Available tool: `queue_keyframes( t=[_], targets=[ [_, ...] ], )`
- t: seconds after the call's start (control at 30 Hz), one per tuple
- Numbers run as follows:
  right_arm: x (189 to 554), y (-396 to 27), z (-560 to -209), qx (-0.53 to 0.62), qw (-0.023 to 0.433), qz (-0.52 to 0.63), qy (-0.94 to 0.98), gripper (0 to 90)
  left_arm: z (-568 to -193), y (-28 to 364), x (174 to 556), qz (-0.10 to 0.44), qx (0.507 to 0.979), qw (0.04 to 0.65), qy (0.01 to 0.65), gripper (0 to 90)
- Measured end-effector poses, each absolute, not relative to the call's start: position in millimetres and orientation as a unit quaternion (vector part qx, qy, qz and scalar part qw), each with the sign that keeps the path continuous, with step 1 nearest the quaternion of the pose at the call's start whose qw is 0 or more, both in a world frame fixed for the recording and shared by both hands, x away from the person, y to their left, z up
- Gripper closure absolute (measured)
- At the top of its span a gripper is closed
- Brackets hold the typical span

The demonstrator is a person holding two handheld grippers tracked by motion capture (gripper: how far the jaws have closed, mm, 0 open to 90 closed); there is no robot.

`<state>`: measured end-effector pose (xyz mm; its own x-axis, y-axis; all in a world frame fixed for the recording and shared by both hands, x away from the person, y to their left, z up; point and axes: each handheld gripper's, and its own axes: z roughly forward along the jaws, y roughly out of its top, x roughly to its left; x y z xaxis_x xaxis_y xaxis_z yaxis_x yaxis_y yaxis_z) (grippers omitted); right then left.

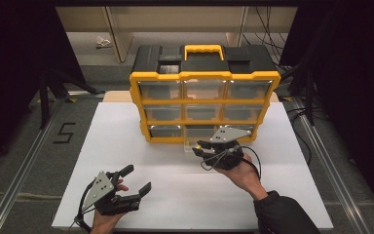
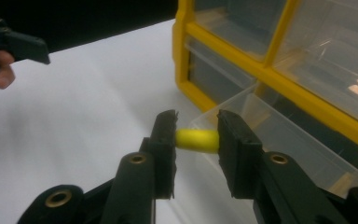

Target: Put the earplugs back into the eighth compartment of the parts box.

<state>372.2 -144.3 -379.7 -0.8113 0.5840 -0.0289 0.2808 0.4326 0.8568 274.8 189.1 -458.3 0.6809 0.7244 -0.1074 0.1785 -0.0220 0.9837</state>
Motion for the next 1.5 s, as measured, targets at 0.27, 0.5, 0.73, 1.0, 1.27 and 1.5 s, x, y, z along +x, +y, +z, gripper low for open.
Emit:
queue_keyframes(
  t=[0.27, 0.5, 0.73, 1.0, 1.27, 1.5],
  targets=[
    [389, -149, -383, 0.293, 0.176, 0.464, 0.817, 68.6, -458, 189, 275, 0.222, 0.68, 0.615, 0.332, 15.9],
    [397, -148, -381, 0.309, 0.181, 0.468, 0.808, 68.6, -458, 189, 275, 0.222, 0.68, 0.615, 0.332, 16.0],
    [406, -141, -385, 0.319, 0.18, 0.462, 0.808, 68.3, -458, 189, 275, 0.222, 0.679, 0.616, 0.332, 16.0],
    [414, -136, -392, 0.329, 0.173, 0.456, 0.809, 67.5, -458, 190, 275, 0.222, 0.679, 0.616, 0.333, 16.0],
    [417, -136, -393, 0.337, 0.163, 0.461, 0.805, 56.3, -459, 190, 275, 0.222, 0.679, 0.615, 0.333, 16.0],
    [415, -138, -388, 0.338, 0.161, 0.468, 0.801, 51.9, -458, 190, 274, 0.223, 0.679, 0.615, 0.334, 16.0]
  ],
)
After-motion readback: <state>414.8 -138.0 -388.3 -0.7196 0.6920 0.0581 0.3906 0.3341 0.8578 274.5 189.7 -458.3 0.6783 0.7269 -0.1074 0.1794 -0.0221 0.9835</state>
